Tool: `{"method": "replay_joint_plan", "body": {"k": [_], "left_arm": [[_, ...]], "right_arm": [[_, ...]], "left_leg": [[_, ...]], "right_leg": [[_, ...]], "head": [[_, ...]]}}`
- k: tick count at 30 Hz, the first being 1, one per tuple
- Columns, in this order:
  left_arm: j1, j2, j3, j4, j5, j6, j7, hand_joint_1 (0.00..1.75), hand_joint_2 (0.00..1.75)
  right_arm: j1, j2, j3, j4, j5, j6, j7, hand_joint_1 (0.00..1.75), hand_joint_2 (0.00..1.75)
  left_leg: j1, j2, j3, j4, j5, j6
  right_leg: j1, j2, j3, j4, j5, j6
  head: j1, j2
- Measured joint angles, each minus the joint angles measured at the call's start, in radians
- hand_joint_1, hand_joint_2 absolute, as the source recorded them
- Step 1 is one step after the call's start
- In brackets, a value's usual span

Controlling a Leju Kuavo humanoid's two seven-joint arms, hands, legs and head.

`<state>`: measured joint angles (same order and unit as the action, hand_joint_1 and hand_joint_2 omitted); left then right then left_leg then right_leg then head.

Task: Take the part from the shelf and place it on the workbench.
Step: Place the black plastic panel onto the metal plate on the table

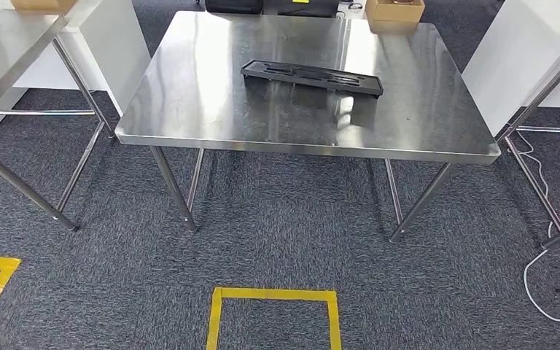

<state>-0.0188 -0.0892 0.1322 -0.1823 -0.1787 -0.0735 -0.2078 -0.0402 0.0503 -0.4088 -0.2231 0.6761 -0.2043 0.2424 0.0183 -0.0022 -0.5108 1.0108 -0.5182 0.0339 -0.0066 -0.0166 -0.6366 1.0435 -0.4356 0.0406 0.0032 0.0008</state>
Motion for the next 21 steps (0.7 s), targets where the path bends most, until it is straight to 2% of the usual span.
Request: {"method": "replay_joint_plan", "body": {"k": [1, 2, 3, 4, 5, 6, 7, 8, 9, 10, 11, 12, 13, 14, 15, 16, 18, 19, 20, 21], "left_arm": [[-0.001, -0.001, -0.004, 0.000, -0.004, -0.004, 0.000, 0.00, 0.00], [-0.001, -0.001, -0.008, 0.000, -0.007, -0.007, 0.000, 0.00, 0.00], [-0.002, -0.002, -0.011, 0.000, -0.008, -0.008, -0.001, 0.00, 0.00], [-0.003, -0.003, -0.013, 0.000, -0.009, -0.009, -0.002, 0.00, 0.00], [-0.004, -0.004, -0.016, 0.000, -0.011, -0.009, -0.003, 0.00, 0.00], [-0.005, -0.005, -0.018, 0.000, -0.013, -0.009, -0.003, 0.00, 0.00], [-0.006, -0.006, -0.021, 0.000, -0.015, -0.008, -0.003, 0.00, 0.00], [-0.008, -0.006, -0.024, 0.000, -0.017, -0.008, -0.003, 0.00, 0.00], [-0.010, -0.005, -0.027, 0.000, -0.018, -0.007, -0.002, 0.00, 0.00], [-0.013, -0.004, -0.029, -0.001, -0.016, -0.007, -0.002, 0.00, 0.00], [-0.016, -0.003, -0.029, -0.001, -0.013, -0.008, -0.004, 0.00, 0.00], [-0.019, -0.002, -0.029, -0.001, -0.008, -0.009, -0.007, 0.00, 0.00], [-0.021, -0.001, -0.029, -0.001, -0.001, -0.010, -0.011, 0.00, 0.00], [-0.022, 0.001, -0.029, -0.002, 0.006, -0.010, -0.016, 0.00, 0.00], [-0.022, 0.003, -0.028, -0.002, 0.013, -0.011, -0.021, 0.00, 0.00], [-0.022, 0.006, -0.027, -0.002, 0.018, -0.012, -0.024, 0.00, 0.00], [-0.020, 0.011, -0.023, -0.002, 0.030, -0.014, -0.031, 0.00, 0.00], [-0.020, 0.014, -0.019, -0.002, 0.037, -0.014, -0.034, 0.00, 0.00], [-0.019, 0.017, -0.014, -0.002, 0.046, -0.013, -0.038, 0.00, 0.00], [-0.019, 0.019, -0.009, -0.002, 0.054, -0.012, -0.041, 0.00, 0.00]], "right_arm": [[0.002, 0.004, 0.021, 0.004, 0.022, 0.001, -0.012, 0.00, 0.00], [0.002, 0.006, 0.042, 0.006, 0.039, 0.002, -0.028, 0.00, 0.00], [0.002, 0.005, 0.059, 0.008, 0.047, 0.007, -0.043, 0.00, 0.00], [0.001, 0.005, 0.072, 0.009, 0.050, 0.016, -0.055, 0.00, 0.00], [0.000, 0.004, 0.083, 0.011, 0.050, 0.031, -0.061, 0.00, 0.00], [-0.002, 0.003, 0.090, 0.013, 0.049, 0.047, -0.059, 0.00, 0.00], [-0.003, 0.002, 0.096, 0.014, 0.049, 0.063, -0.051, 0.00, 0.00], [-0.004, 0.001, 0.101, 0.016, 0.049, 0.078, -0.040, 0.00, 0.00], [-0.005, 0.001, 0.106, 0.017, 0.048, 0.091, -0.030, 0.00, 0.00], [-0.005, 0.001, 0.109, 0.018, 0.045, 0.104, -0.024, 0.00, 0.00], [-0.005, 0.001, 0.112, 0.019, 0.039, 0.113, -0.024, 0.00, 0.00], [-0.005, 0.000, 0.112, 0.019, 0.032, 0.118, -0.031, 0.00, 0.00], [-0.005, 0.000, 0.112, 0.020, 0.023, 0.119, -0.044, 0.00, 0.00], [-0.004, 0.000, 0.112, 0.021, 0.016, 0.117, -0.059, 0.00, 0.00], [-0.004, 0.000, 0.112, 0.021, 0.012, 0.113, -0.074, 0.00, 0.00], [-0.004, -0.001, 0.112, 0.022, 0.009, 0.111, -0.087, 0.00, 0.00], [-0.005, 0.000, 0.111, 0.023, 0.013, 0.107, -0.100, 0.00, 0.00], [-0.005, 0.000, 0.111, 0.023, 0.017, 0.107, -0.103, 0.00, 0.00], [-0.006, 0.000, 0.111, 0.023, 0.021, 0.107, -0.104, 0.00, 0.00], [-0.006, 0.000, 0.111, 0.023, 0.025, 0.109, -0.104, 0.00, 0.00]], "left_leg": [[0.000, 0.003, -0.013, -0.003, 0.011, 0.011], [-0.003, 0.005, -0.028, -0.003, 0.023, 0.018], [-0.004, 0.007, -0.042, -0.002, 0.034, 0.021], [-0.004, 0.009, -0.058, -0.002, 0.046, 0.020], [-0.004, 0.011, -0.072, -0.001, 0.058, 0.019], [-0.004, 0.012, -0.086, 0.000, 0.070, 0.016], [-0.003, 0.012, -0.098, 0.000, 0.081, 0.013], [-0.002, 0.012, -0.108, 0.001, 0.092, 0.008], [-0.002, 0.011, -0.118, 0.002, 0.101, 0.001], [-0.003, 0.011, -0.125, 0.001, 0.111, -0.006], [-0.004, 0.011, -0.130, 0.001, 0.122, -0.013], [-0.005, 0.011, -0.133, -0.001, 0.132, -0.018], [-0.006, 0.011, -0.136, -0.003, 0.142, -0.023], [-0.005, 0.011, -0.140, -0.002, 0.144, -0.027], [-0.003, 0.010, -0.147, 0.008, 0.128, -0.031], [-0.002, 0.010, -0.157, 0.038, 0.093, -0.034], [0.000, 0.008, -0.186, 0.153, -0.009, -0.039], [0.000, 0.007, -0.197, 0.217, -0.047, -0.039], [0.000, 0.006, -0.200, 0.264, -0.061, -0.039], [0.000, 0.005, -0.191, 0.284, -0.056, -0.037]], "right_leg": [[-0.003, 0.003, -0.016, 0.038, -0.037, -0.005], [-0.006, 0.005, -0.035, 0.096, -0.085, -0.011], [-0.007, 0.007, -0.048, 0.161, -0.125, -0.013], [-0.007, 0.008, -0.054, 0.216, -0.149, -0.010], [-0.008, 0.009, -0.049, 0.251, -0.154, -0.002], [-0.010, 0.010, -0.026, 0.251, -0.138, 0.010], [-0.012, 0.010, 0.012, 0.219, -0.113, 0.021], [-0.016, 0.010, 0.064, 0.156, -0.092, 0.029], [-0.015, 0.012, 0.121, 0.077, -0.087, 0.032], [-0.012, 0.015, 0.167, 0.005, -0.094, 0.027], [-0.008, 0.018, 0.196, -0.049, -0.106, 0.021], [-0.001, 0.021, 0.207, -0.075, -0.116, 0.015], [0.000, 0.022, 0.201, -0.081, -0.116, 0.007], [-0.005, 0.021, 0.193, -0.080, -0.111, -0.001], [-0.008, 0.019, 0.189, -0.078, -0.104, -0.010], [-0.011, 0.016, 0.181, -0.078, -0.095, -0.023], [-0.005, 0.011, 0.164, -0.076, -0.079, -0.043], [-0.001, 0.008, 0.151, -0.074, -0.071, -0.050], [0.003, 0.006, 0.140, -0.071, -0.064, -0.054], [0.007, 0.004, 0.129, -0.067, -0.057, -0.055]], "head": [[0.002, 0.000], [0.004, 0.000], [0.007, 0.000], [0.007, 0.000], [0.007, 0.000], [0.008, 0.000], [0.007, 0.000], [0.008, 0.000], [0.008, 0.000], [0.007, 0.000], [0.008, 0.000], [0.007, 0.000], [0.007, 0.000], [0.007, 0.000], [0.005, 0.000], [0.004, 0.000], [0.000, 0.000], [0.000, 0.000], [-0.001, 0.000], [-0.001, 0.000]]}}
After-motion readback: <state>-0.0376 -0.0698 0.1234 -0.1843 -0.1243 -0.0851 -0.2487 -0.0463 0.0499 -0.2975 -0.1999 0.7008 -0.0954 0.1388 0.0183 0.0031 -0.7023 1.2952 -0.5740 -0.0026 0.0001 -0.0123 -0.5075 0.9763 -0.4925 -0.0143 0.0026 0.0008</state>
